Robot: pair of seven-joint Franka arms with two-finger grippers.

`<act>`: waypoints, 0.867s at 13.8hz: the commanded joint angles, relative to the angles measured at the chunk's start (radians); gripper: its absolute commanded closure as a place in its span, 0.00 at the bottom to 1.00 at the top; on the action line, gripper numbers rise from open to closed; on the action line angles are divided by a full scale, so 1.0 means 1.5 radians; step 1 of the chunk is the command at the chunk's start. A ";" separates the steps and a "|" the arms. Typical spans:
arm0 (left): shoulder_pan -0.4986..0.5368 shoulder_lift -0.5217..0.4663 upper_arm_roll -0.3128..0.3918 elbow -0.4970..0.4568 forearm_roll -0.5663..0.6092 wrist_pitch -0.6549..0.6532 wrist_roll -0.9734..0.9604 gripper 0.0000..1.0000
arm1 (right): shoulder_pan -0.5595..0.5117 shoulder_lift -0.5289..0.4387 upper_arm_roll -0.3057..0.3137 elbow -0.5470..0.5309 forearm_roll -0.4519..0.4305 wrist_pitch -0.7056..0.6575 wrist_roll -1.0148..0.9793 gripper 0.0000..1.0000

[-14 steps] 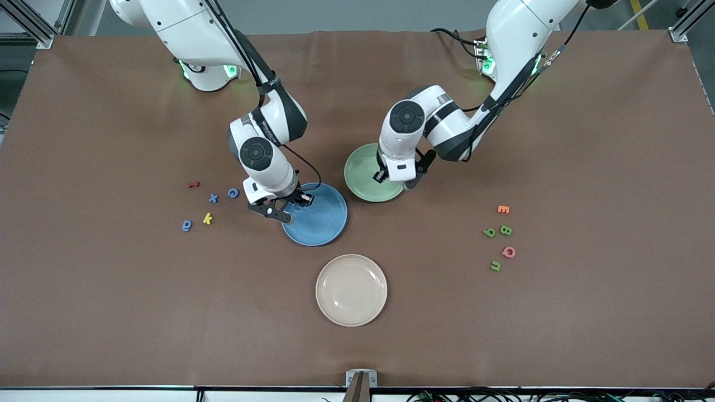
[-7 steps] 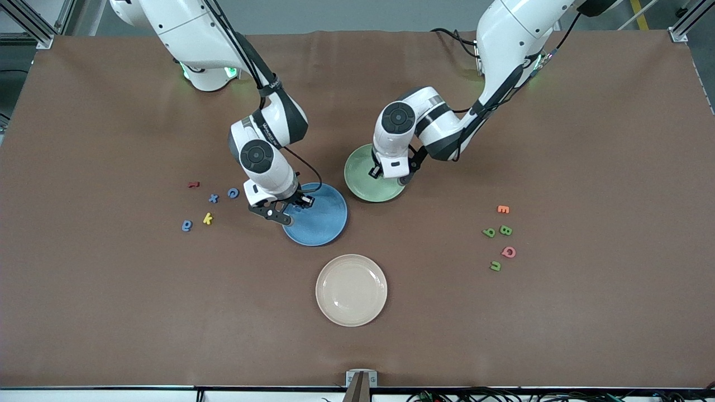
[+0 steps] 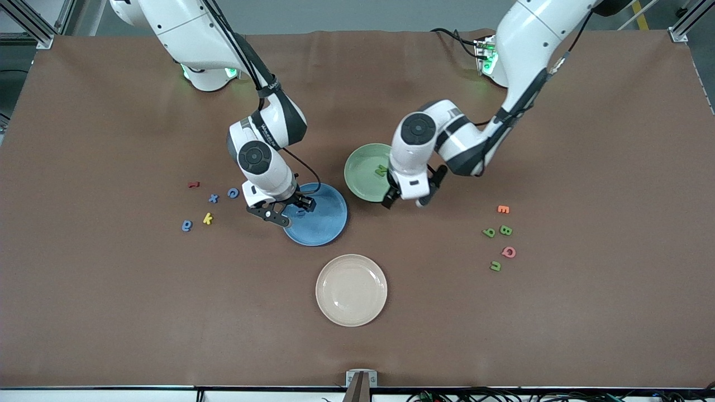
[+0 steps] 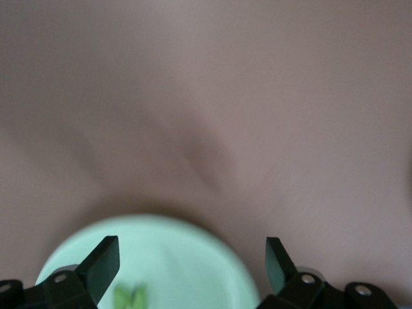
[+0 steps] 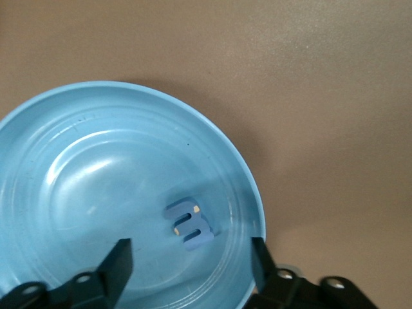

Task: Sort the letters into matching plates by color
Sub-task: 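Move the right gripper back to blue letters while the left gripper returns to green letters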

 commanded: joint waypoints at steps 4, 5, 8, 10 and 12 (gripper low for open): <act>0.120 -0.009 -0.002 0.028 0.036 -0.008 0.133 0.00 | -0.035 -0.009 -0.008 0.021 0.011 -0.016 -0.015 0.00; 0.142 -0.007 -0.002 0.028 0.036 -0.008 0.146 0.00 | -0.051 -0.017 -0.008 0.019 0.011 -0.026 -0.013 0.00; 0.206 0.016 -0.001 0.033 0.035 -0.007 0.153 0.01 | -0.102 -0.036 -0.011 0.021 0.006 -0.080 -0.109 0.00; 0.245 0.039 -0.001 0.045 0.036 -0.007 0.154 0.01 | -0.162 -0.055 -0.013 0.016 0.005 -0.131 -0.226 0.00; 0.255 0.063 0.000 0.058 0.050 -0.005 0.154 0.01 | -0.204 -0.071 -0.013 0.014 0.002 -0.168 -0.262 0.00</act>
